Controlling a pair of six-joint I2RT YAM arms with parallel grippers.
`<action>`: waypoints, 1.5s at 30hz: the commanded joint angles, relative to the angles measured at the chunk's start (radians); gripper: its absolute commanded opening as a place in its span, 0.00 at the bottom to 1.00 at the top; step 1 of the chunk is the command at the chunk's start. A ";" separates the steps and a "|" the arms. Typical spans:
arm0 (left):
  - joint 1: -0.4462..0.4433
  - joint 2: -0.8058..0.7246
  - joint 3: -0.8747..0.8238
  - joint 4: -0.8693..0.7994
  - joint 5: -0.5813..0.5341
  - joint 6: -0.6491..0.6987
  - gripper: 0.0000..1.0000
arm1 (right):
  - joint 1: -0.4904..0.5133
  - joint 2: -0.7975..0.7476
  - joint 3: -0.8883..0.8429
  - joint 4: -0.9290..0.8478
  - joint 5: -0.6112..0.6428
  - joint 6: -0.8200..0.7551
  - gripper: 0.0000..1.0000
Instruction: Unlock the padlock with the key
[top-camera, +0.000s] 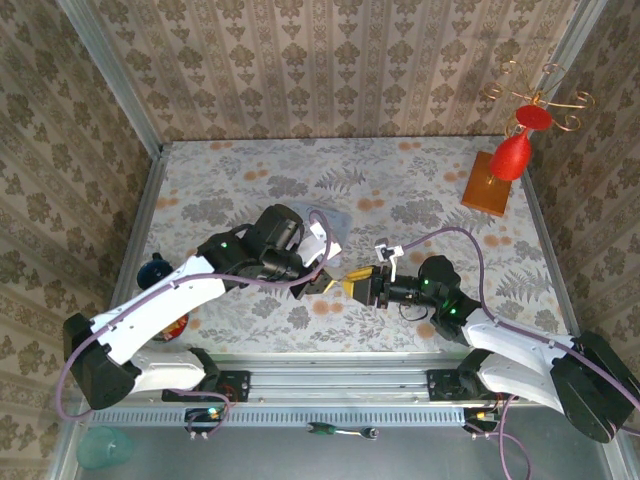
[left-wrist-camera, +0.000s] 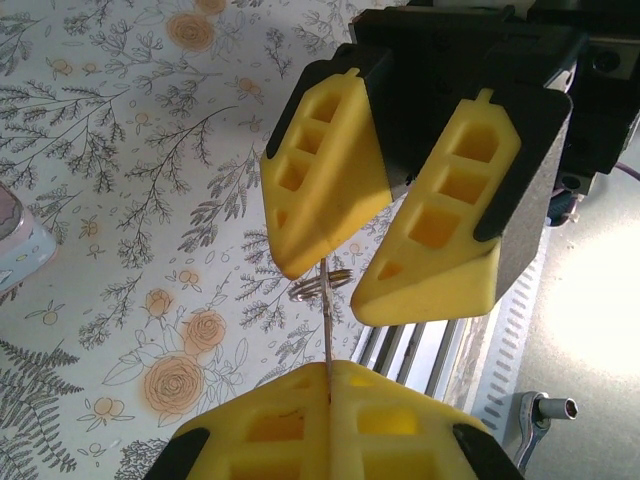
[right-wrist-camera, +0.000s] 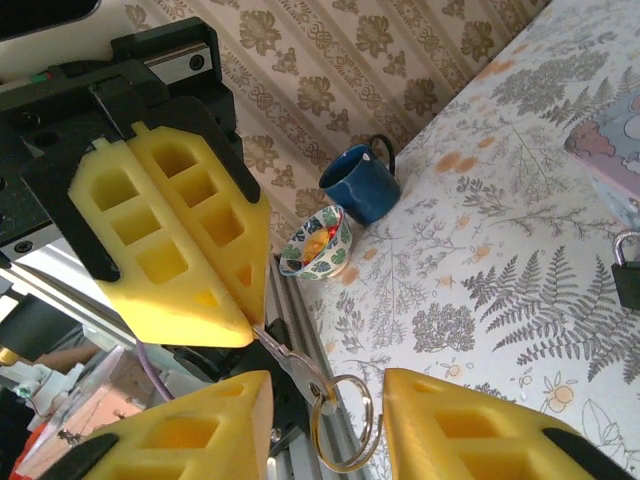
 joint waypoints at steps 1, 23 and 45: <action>0.013 -0.024 -0.003 0.012 0.013 -0.015 0.00 | 0.009 0.000 0.036 0.013 -0.029 -0.019 0.31; 0.025 -0.015 -0.013 0.040 -0.029 -0.035 0.19 | 0.018 -0.054 0.048 -0.130 0.076 -0.041 0.00; 0.255 -0.035 -0.574 0.876 -0.296 -0.533 0.68 | 0.018 -0.127 -0.058 -0.260 0.488 0.129 0.00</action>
